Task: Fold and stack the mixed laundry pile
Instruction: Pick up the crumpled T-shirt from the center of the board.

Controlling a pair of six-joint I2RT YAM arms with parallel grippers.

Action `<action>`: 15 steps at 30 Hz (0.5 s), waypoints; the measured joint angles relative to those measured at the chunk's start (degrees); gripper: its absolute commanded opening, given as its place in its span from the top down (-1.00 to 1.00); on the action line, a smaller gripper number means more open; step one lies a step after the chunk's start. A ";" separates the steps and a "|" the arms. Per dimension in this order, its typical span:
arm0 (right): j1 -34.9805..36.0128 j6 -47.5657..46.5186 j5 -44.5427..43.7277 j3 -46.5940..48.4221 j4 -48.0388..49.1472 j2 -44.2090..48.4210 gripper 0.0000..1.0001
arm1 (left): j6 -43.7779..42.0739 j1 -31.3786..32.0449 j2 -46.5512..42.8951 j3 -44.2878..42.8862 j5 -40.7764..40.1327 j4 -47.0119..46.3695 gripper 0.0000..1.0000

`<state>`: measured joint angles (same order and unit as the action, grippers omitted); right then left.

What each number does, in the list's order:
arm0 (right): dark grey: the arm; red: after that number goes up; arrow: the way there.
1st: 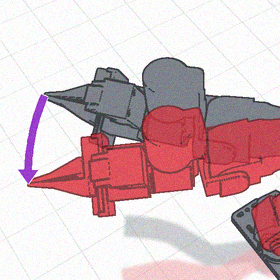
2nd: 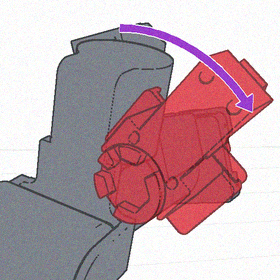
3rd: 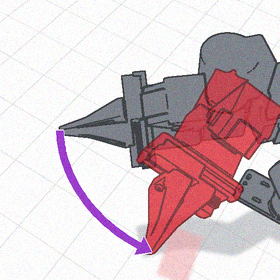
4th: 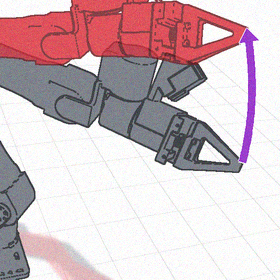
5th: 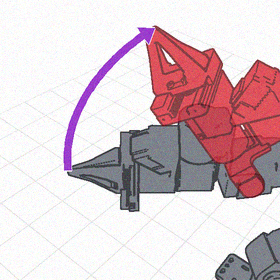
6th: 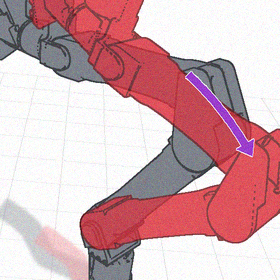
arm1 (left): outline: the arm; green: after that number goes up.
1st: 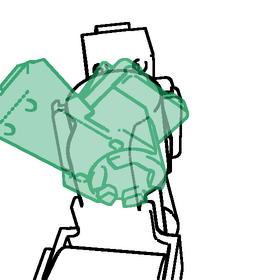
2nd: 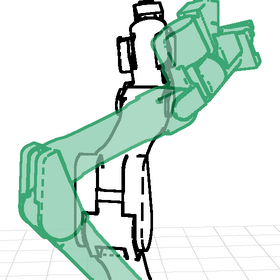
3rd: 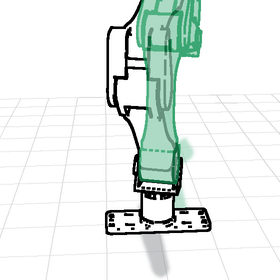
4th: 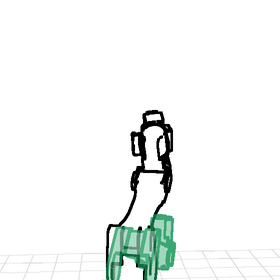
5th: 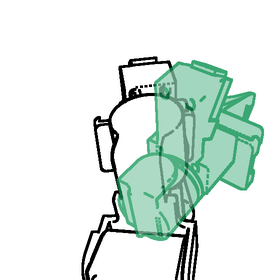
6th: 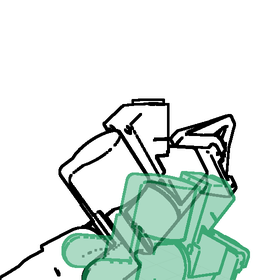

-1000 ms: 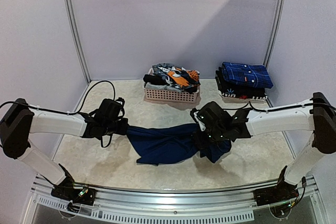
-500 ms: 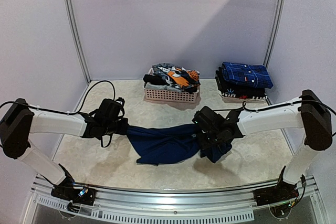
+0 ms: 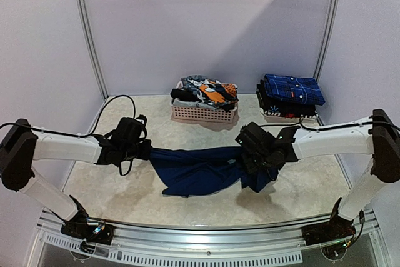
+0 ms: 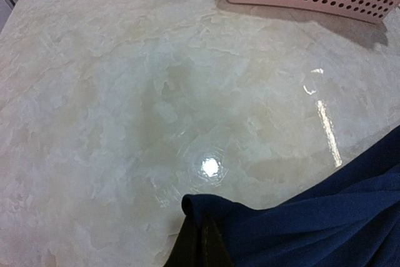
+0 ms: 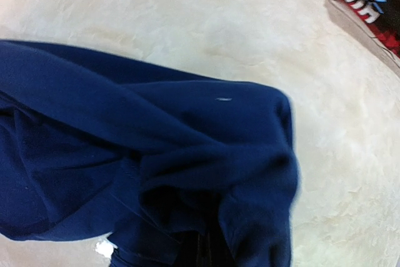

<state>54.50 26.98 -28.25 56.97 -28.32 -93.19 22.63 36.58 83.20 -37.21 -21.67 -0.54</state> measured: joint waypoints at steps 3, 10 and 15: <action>-1.44 0.24 -0.17 -1.90 0.07 4.50 1.00 | 0.00 0.00 -1.92 0.55 -0.79 0.20 1.00; -5.14 1.25 0.00 -7.23 0.83 14.53 1.00 | 0.00 0.00 -7.17 1.73 -3.28 2.58 1.00; -7.72 1.73 1.09 -10.69 2.25 19.71 1.00 | 0.02 0.00 -9.75 2.45 -4.74 3.56 1.00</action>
<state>46.78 28.71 -27.16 46.28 -26.06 -73.47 22.65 36.58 73.45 -34.76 -26.41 3.03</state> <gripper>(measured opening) 0.010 0.011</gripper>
